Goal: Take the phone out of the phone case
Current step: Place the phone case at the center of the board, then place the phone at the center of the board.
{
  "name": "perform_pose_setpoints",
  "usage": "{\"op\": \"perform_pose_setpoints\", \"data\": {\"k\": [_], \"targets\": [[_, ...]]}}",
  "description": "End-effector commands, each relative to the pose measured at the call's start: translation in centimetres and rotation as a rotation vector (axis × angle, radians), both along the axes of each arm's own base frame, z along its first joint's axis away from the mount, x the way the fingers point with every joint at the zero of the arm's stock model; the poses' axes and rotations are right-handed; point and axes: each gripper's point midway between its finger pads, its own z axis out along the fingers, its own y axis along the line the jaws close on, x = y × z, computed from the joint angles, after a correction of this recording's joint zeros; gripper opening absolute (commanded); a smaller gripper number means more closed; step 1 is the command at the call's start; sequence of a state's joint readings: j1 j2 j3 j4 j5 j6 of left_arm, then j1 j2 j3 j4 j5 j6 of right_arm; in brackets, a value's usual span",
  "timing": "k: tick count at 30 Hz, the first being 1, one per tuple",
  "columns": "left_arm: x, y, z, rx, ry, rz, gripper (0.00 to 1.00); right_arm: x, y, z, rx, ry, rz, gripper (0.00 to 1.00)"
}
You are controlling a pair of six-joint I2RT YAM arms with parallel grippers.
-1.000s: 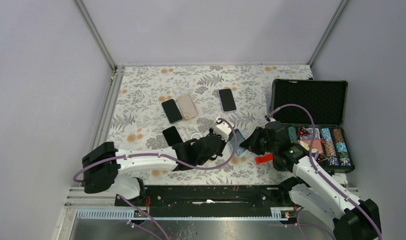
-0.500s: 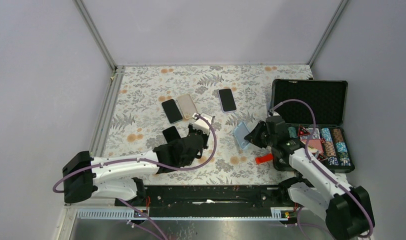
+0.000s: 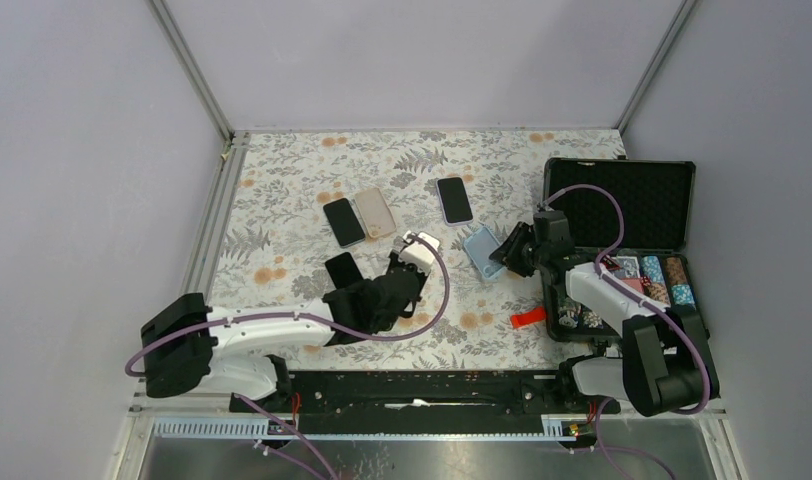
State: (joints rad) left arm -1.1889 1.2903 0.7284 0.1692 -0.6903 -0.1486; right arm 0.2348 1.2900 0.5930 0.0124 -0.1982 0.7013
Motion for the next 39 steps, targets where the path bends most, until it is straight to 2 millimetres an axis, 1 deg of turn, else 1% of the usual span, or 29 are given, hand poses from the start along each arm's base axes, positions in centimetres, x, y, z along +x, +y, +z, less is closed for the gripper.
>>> {"op": "perform_pose_setpoints", "data": {"k": [1, 3, 4, 6, 8, 11, 14, 16, 18, 22, 26, 28, 30, 34, 39], "targets": [[0.7, -2.5, 3.2, -0.106, -0.067, -0.046, 0.00, 1.1, -1.8, 0.2, -0.090, -0.046, -0.036, 0.52], [0.8, -3.2, 3.0, -0.096, -0.073, -0.068, 0.00, 0.7, -2.2, -0.1, -0.112, -0.038, -0.036, 0.69], [0.8, -3.6, 3.1, -0.101, -0.081, -0.082, 0.00, 0.3, -2.5, -0.3, -0.127, -0.025, -0.037, 0.75], [0.9, -4.5, 3.0, -0.087, -0.098, -0.115, 0.00, 0.0, -3.1, -0.3, -0.161, -0.023, -0.042, 0.82], [1.0, -5.5, 2.9, -0.057, -0.113, -0.147, 0.00, -0.3, -3.8, -0.1, -0.195, -0.026, -0.055, 0.85], [1.6, -6.6, 2.6, 0.033, -0.164, -0.184, 0.00, -0.8, -4.9, 0.7, -0.247, -0.042, -0.068, 0.88], [2.1, -7.9, 1.5, 0.146, -0.195, -0.222, 0.00, -1.4, -5.8, 1.6, -0.285, -0.060, -0.084, 0.89], [2.4, -8.5, 0.5, 0.220, -0.207, -0.239, 0.00, -1.6, -6.3, 2.8, -0.296, -0.091, -0.102, 0.90], [2.8, -8.6, -0.6, 0.298, -0.214, -0.222, 0.00, -1.8, -6.7, 3.7, -0.303, -0.111, -0.116, 0.90], [2.7, -8.9, -3.1, 0.410, -0.223, -0.226, 0.00, -2.2, -7.0, 4.9, -0.297, -0.133, -0.122, 0.90], [2.0, -9.9, -6.3, 0.494, -0.193, -0.260, 0.00, -2.4, -7.2, 5.1, -0.292, -0.130, -0.129, 0.89], [1.3, -10.2, -8.5, 0.561, -0.159, -0.292, 0.01, -2.6, -8.0, 5.2, -0.317, -0.110, -0.155, 0.89], [0.5, -10.2, -9.8, 0.608, -0.131, -0.315, 0.03, -2.7, -8.9, 5.4, -0.341, -0.105, -0.176, 0.89], [-1.3, -9.6, -12.1, 0.663, -0.081, -0.338, 0.10, -2.6, -9.7, 5.8, -0.349, -0.113, -0.206, 0.89], [-2.5, -8.5, -14.9, 0.735, -0.017, -0.330, 0.17, -2.4, -10.2, 5.4, -0.349, -0.091, -0.223, 0.89]]}}
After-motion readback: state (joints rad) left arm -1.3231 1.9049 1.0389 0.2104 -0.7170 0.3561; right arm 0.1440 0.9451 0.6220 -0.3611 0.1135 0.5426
